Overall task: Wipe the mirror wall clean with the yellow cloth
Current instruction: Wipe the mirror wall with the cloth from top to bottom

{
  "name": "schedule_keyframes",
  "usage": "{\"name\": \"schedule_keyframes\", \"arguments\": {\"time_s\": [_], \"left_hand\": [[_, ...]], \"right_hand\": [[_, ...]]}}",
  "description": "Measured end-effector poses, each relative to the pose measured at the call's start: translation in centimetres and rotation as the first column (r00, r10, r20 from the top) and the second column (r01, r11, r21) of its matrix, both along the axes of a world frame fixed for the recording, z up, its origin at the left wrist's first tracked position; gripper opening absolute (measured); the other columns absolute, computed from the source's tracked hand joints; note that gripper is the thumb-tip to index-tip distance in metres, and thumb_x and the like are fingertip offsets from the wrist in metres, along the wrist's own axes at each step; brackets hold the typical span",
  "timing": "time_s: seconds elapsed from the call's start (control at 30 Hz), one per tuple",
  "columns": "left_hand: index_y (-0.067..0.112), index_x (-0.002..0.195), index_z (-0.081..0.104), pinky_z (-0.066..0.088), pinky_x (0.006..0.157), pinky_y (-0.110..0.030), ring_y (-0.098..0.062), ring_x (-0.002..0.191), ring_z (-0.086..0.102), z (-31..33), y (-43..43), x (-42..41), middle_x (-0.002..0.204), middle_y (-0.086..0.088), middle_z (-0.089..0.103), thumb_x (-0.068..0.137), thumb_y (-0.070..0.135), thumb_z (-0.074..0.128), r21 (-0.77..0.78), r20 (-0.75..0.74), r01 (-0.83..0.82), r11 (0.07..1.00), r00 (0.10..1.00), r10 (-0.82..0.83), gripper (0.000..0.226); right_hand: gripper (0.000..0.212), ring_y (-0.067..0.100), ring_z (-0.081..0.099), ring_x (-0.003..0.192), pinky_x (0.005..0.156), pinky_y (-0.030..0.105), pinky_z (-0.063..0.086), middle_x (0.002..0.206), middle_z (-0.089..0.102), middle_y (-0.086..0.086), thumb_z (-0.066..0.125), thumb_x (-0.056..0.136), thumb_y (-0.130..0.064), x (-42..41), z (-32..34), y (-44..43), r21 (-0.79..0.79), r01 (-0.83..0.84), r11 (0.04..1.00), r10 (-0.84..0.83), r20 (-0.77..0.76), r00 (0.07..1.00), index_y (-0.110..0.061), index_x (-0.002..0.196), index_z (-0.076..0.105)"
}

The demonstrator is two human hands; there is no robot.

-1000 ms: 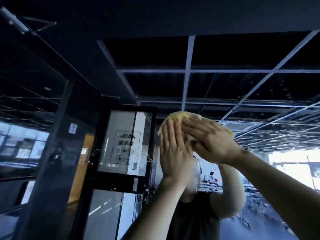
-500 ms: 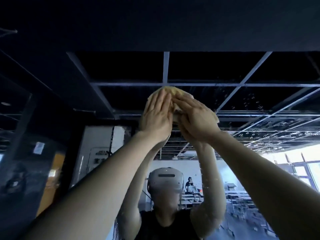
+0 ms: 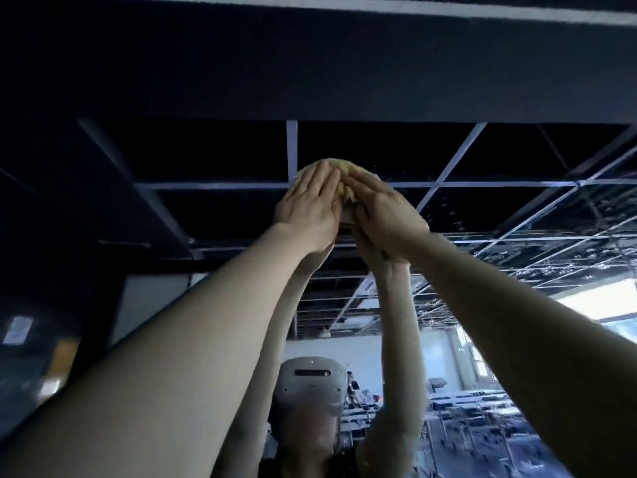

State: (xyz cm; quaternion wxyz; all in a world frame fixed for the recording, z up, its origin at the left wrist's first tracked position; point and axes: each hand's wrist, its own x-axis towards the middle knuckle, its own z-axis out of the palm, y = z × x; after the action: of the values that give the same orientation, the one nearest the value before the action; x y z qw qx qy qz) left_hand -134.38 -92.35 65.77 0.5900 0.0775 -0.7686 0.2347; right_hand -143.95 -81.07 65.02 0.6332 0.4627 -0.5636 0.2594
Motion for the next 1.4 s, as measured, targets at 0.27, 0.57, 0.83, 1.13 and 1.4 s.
{"name": "schedule_keyframes", "arguments": {"time_s": [0.27,0.57,0.83,1.13,1.4], "left_hand": [[0.017,0.150,0.000,-0.007,0.116,-0.029,-0.015,0.144,-0.011,0.5,2.7,-2.7,0.157,-0.002,-0.012,0.102,0.030,0.017,0.027,-0.032,0.057,0.998,0.998,-0.056,0.052],[0.015,0.147,0.001,-0.006,0.115,-0.026,-0.012,0.144,-0.011,-15.6,4.3,-3.8,0.157,-0.001,-0.005,0.094,0.040,0.003,-0.094,-0.031,0.081,0.992,0.996,-0.085,0.059],[0.019,0.149,0.015,0.002,0.115,-0.020,-0.009,0.144,0.002,-4.3,5.5,-3.2,0.158,0.002,0.005,0.102,0.026,0.029,0.047,0.075,0.199,0.979,0.977,-0.202,0.050],[0.007,0.122,0.050,0.031,0.084,-0.019,-0.024,0.116,0.049,-3.1,4.7,-1.0,0.127,-0.009,0.051,0.093,0.006,0.041,0.129,-0.609,0.492,0.861,0.724,-0.323,0.031],[0.006,0.125,0.046,0.034,0.102,-0.033,-0.024,0.123,0.044,-2.4,4.0,-5.5,0.134,-0.008,0.047,0.096,0.014,0.039,0.010,-0.599,0.250,0.968,0.777,-0.194,0.031]], "right_hand": [[0.050,0.021,0.040,0.133,0.107,0.034,0.034,0.151,0.033,-0.004,0.036,0.093,-0.025,-2.6,1.0,2.7,-0.012,-0.039,0.999,0.038,-0.030,0.999,-0.023,0.142,0.042],[0.059,0.016,0.046,0.130,0.108,0.030,0.032,0.140,0.049,-0.001,0.040,0.083,-0.043,-3.8,-14.0,6.1,0.066,-0.022,0.998,0.029,-0.102,0.994,-0.018,0.134,0.054],[0.065,0.016,0.002,0.146,0.118,0.030,-0.001,0.159,0.003,0.004,0.035,0.097,-0.046,-3.2,-4.7,6.0,0.155,0.089,0.984,-0.080,-0.067,0.995,-0.011,0.150,0.018],[0.061,0.019,0.003,0.146,0.116,0.047,0.002,0.157,0.019,-0.005,0.024,0.090,-0.063,-2.3,-2.7,4.3,0.137,0.140,0.981,-0.115,-0.175,0.978,-0.036,0.146,0.030],[0.036,0.024,0.028,0.136,0.108,0.036,0.021,0.144,0.042,0.003,0.042,0.095,-0.034,-4.0,8.6,4.7,-0.143,0.073,0.987,-0.083,-0.067,0.994,-0.019,0.126,0.055]]}}
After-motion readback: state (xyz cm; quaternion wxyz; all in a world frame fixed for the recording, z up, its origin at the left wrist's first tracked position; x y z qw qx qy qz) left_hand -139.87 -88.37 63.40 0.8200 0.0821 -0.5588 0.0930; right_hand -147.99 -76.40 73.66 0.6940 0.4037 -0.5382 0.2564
